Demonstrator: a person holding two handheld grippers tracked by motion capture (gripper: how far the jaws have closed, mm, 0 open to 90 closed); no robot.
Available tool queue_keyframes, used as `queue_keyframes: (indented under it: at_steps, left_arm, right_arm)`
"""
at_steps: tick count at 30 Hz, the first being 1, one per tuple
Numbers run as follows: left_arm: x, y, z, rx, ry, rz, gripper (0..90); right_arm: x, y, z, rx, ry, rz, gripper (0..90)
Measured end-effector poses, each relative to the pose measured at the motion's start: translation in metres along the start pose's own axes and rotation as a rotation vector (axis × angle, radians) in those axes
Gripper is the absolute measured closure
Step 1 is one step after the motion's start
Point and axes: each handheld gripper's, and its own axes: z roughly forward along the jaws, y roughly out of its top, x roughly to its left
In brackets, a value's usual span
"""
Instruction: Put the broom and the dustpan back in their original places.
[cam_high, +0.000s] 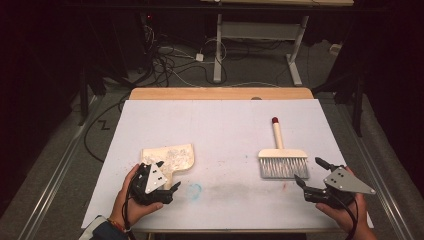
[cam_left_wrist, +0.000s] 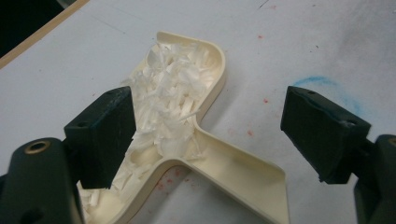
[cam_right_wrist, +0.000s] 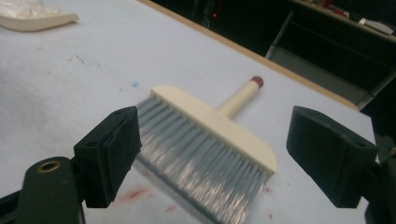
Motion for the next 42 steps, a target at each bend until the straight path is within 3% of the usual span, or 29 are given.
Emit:
queue_keyframes:
  at_steps: [11, 20, 42]
  left_arm:
    - [-0.001, 0.001, 0.001, 0.0, -0.002, 0.005, 17.0]
    - [-0.006, 0.0, 0.001, 0.011, -0.011, 0.036, 17.0]
    - [-0.006, 0.002, 0.005, 0.011, -0.019, 0.042, 17.0]
  right_arm:
    - [0.004, -0.022, 0.0, 0.059, 0.001, -0.006, 18.3]
    - [0.008, -0.018, -0.002, 0.036, 0.003, -0.032, 18.3]
    - [0.009, -0.016, -0.006, 0.029, -0.02, -0.04, 18.3]
